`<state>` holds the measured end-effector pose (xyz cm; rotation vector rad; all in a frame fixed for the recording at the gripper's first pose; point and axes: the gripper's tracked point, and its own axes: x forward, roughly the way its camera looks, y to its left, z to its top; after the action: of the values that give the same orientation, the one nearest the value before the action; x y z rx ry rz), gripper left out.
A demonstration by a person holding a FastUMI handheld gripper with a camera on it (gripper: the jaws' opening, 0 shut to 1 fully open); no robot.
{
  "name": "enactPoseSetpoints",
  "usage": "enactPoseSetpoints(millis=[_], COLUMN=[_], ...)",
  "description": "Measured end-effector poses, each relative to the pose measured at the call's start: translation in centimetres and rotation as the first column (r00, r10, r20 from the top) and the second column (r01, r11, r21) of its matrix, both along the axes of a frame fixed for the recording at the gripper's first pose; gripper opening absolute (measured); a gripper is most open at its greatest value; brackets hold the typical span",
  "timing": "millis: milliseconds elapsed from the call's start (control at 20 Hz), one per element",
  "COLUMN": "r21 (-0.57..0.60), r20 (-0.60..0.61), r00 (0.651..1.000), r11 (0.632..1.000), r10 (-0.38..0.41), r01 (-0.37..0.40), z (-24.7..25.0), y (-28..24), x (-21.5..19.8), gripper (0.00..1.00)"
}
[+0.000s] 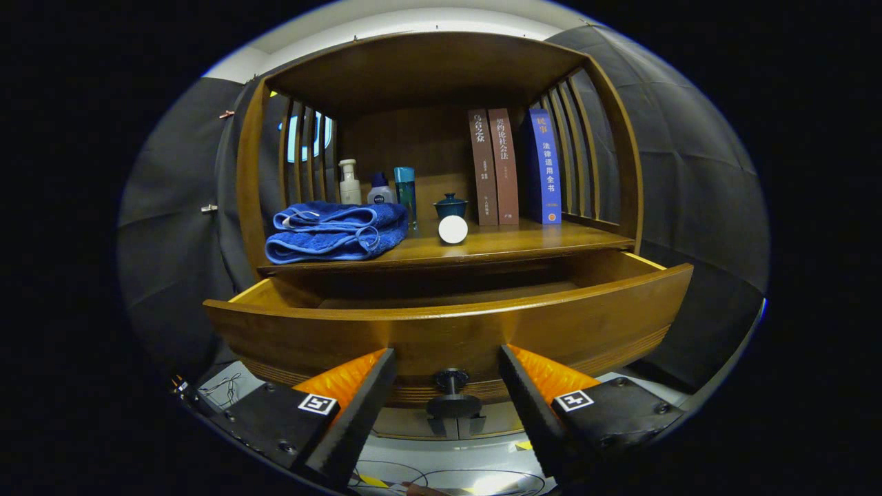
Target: Pull open the drawer, take out the items inside it, and place them on the countertop above the cabinet.
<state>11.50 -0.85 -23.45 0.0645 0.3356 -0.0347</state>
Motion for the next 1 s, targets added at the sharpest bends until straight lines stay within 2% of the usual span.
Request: enactPoseSetpoints(millis=[550,1000], r21=[0.015,0.012], r20=[0.003,0.007], r00=[1.0,1.0], r11=[1.0,1.0], r10=[-0.009,-0.019], r01=[0.009,0.018], z=[-1.0,-1.0], y=[-0.3,-0.3], x=[7.7,7.8], gripper=[0.99,0.99])
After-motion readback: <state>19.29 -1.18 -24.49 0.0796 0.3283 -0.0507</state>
